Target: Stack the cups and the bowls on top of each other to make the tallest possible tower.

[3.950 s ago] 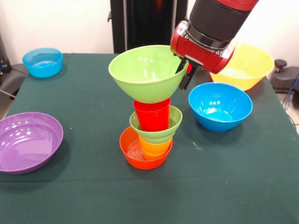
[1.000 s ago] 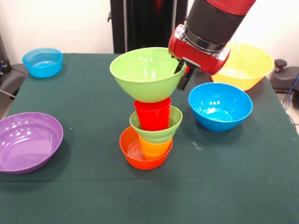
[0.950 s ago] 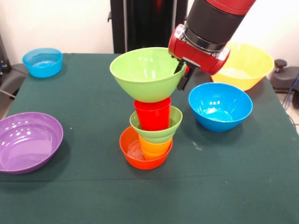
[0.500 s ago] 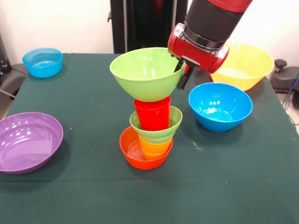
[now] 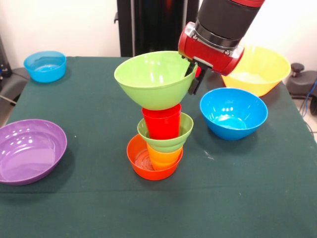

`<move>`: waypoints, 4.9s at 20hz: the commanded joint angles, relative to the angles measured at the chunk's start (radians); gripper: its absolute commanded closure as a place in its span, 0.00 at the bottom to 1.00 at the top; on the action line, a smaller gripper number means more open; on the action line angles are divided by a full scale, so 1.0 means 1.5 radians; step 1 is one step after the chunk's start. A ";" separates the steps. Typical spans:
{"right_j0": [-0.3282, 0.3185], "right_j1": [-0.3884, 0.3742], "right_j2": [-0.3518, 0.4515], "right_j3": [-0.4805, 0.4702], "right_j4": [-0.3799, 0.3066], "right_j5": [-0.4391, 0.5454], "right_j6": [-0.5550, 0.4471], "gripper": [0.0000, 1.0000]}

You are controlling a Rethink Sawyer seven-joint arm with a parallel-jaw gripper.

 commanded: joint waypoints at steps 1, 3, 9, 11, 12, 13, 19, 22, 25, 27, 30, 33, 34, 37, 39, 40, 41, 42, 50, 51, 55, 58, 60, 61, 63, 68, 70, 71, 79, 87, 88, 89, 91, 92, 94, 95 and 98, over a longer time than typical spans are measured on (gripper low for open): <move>0.003 0.010 0.052 0.037 -0.020 -0.013 -0.006 1.00; 0.003 0.011 0.052 0.034 -0.020 -0.011 -0.005 1.00; 0.007 0.014 0.048 0.029 -0.023 -0.002 -0.003 1.00; 0.008 0.015 0.047 0.029 -0.024 -0.001 -0.003 1.00; 0.008 0.015 0.047 0.029 -0.024 -0.001 -0.003 1.00; 0.008 0.016 0.047 0.029 -0.024 -0.001 -0.003 1.00; 0.009 0.017 0.048 0.029 -0.023 -0.003 -0.002 1.00; 0.009 0.017 0.049 0.029 -0.023 -0.004 -0.003 1.00; 0.008 0.018 0.050 0.028 -0.023 -0.005 -0.004 1.00; 0.008 0.018 0.050 0.026 -0.023 -0.004 -0.004 1.00; 0.008 0.021 0.052 0.021 -0.023 0.000 -0.007 1.00; 0.008 0.026 0.051 0.008 -0.023 0.015 -0.010 1.00; 0.008 0.027 0.051 0.005 -0.023 0.019 -0.011 1.00; 0.009 0.031 0.050 -0.008 -0.024 0.038 -0.015 1.00; 0.008 0.033 0.050 -0.016 -0.025 0.051 -0.020 1.00; 0.008 0.033 0.050 -0.017 -0.025 0.054 -0.021 1.00; 0.008 0.033 0.049 -0.020 -0.025 0.057 -0.023 1.00; 0.008 0.034 0.049 -0.022 -0.025 0.059 -0.023 1.00; 0.006 0.038 0.050 -0.043 -0.025 0.085 -0.031 1.00; 0.005 0.038 0.051 -0.046 -0.024 0.088 -0.032 1.00; 0.004 0.036 0.054 -0.052 -0.023 0.099 -0.037 1.00; 0.002 0.035 0.055 -0.055 -0.023 0.107 -0.040 1.00; 0.002 0.035 0.055 -0.059 -0.023 0.111 -0.042 1.00; 0.002 0.035 0.055 -0.059 -0.023 0.113 -0.042 1.00; 0.002 0.037 0.055 -0.065 -0.024 0.119 -0.044 1.00; 0.002 0.038 0.056 -0.062 -0.025 0.113 -0.043 1.00; 0.003 0.037 0.056 -0.060 -0.026 0.108 -0.041 1.00; 0.004 0.037 0.057 -0.059 -0.026 0.106 -0.040 1.00; 0.004 0.038 0.057 -0.054 -0.028 0.094 -0.038 1.00; 0.002 0.034 0.058 -0.033 -0.028 0.066 -0.036 1.00; 0.002 0.033 0.059 -0.029 -0.028 0.061 -0.035 1.00; 0.002 0.033 0.059 -0.028 -0.028 0.059 -0.034 1.00; 0.001 0.033 0.059 -0.027 -0.028 0.055 -0.034 1.00; 0.000 0.035 0.060 -0.029 -0.027 0.055 -0.034 1.00; -0.001 0.034 0.060 -0.027 -0.027 0.051 -0.034 1.00; -0.001 0.034 0.060 -0.025 -0.027 0.050 -0.033 1.00; -0.001 0.033 0.061 -0.019 -0.027 0.040 -0.032 1.00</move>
